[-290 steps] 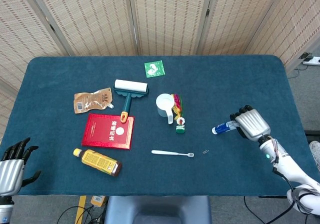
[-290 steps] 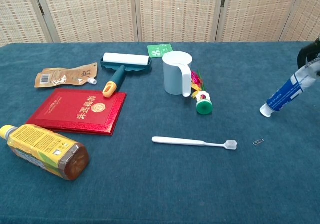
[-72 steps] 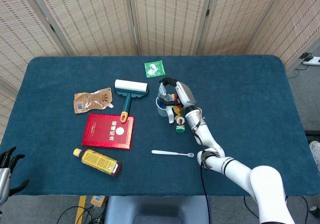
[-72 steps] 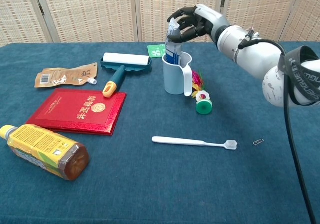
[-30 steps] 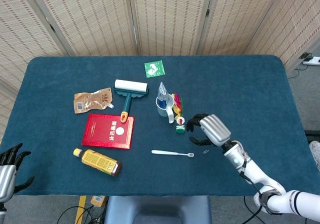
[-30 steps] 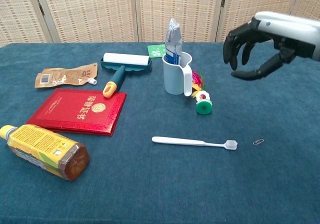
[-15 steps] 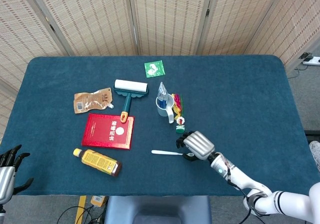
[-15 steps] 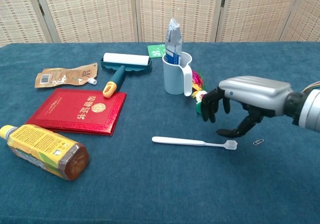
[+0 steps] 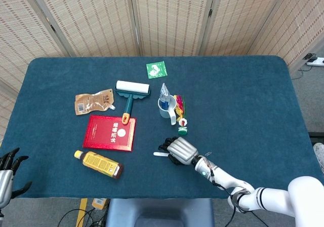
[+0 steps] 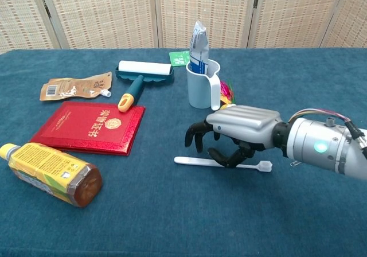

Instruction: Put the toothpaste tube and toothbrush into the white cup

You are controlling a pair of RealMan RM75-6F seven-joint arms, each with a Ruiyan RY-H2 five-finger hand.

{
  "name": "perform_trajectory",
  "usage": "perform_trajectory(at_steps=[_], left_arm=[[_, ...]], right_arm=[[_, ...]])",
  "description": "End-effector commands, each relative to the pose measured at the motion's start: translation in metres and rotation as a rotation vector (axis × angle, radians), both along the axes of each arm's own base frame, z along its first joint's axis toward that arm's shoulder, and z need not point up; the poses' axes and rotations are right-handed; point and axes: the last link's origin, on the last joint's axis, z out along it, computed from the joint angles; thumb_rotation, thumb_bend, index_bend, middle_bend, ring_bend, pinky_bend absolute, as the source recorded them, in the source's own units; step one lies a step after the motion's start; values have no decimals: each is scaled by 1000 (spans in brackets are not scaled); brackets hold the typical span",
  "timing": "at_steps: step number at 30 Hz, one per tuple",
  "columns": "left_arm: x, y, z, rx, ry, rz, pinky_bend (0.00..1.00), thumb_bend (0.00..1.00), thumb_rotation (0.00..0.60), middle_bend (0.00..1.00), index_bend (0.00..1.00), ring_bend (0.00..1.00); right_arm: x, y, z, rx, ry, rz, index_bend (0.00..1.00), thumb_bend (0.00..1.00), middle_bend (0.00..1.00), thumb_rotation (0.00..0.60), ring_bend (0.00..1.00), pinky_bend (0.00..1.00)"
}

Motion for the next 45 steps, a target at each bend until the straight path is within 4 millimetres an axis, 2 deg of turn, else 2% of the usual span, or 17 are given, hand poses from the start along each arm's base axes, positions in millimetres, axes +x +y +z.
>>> perform_trajectory(at_steps=[1,9,16,25,34,40,45], left_arm=[[-1,-1,0,1,-2,2,173,242,600,108,277,126],[-4,-3,1,4,-4,9,173,243,600,108,277,126],[-5,-4,0,1,-6,14,173,242,600,108,277,126],[-4,-2,-2,-6,-7,7,173,243,600,108,277,126],[-1,-1,-3,-7,-10,-5,173,242,600,108,277,126],[1,0,-3,-7,-10,-11,173,243,600,108,277,126],[1,-1,-3,-7,-11,-14,173,242,600,108,277,126]], right_arm=[[5,-1,-7,6,1,5,265,597,355,600,203,310],[8,-1,-17,13,11,15,264,580,355,600,192,287],[5,15,-12,39,27,75,265,576,355,600,191,276],[-16,38,10,70,79,112,264,560,355,600,191,267],[-43,50,36,52,131,106,265,549,355,600,191,262],[-64,46,52,14,185,81,265,550,356,600,191,254],[-67,35,58,-36,180,58,264,549,356,600,191,253]])
